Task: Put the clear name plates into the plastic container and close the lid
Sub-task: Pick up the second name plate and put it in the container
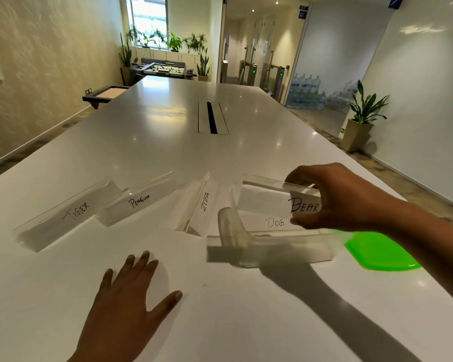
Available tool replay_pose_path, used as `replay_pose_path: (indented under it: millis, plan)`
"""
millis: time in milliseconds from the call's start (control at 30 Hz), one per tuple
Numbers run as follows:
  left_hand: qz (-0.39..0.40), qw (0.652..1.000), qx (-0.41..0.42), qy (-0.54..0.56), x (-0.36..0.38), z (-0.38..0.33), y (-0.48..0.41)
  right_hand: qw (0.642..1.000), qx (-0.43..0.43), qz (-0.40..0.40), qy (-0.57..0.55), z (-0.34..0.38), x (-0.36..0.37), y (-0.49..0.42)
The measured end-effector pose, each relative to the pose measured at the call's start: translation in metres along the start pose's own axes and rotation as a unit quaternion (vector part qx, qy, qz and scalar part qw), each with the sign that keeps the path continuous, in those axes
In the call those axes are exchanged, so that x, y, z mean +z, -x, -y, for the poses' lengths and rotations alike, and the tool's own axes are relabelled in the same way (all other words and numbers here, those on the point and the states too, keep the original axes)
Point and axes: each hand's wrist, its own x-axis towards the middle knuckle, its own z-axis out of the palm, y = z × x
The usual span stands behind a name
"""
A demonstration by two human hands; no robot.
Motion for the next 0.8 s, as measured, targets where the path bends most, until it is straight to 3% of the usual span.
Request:
replay_pose_path:
  millis: [367,800]
  plan:
    - [-0.005,1.000,-0.002,-0.015,0.001,0.000,0.001,0.998,0.008,0.063,0.017,-0.051,0.030,-0.031]
    - [-0.008,1.000,-0.003,-0.009,0.002,0.001,0.001,0.988,0.019,0.152,0.038,-0.055,0.061,-0.045]
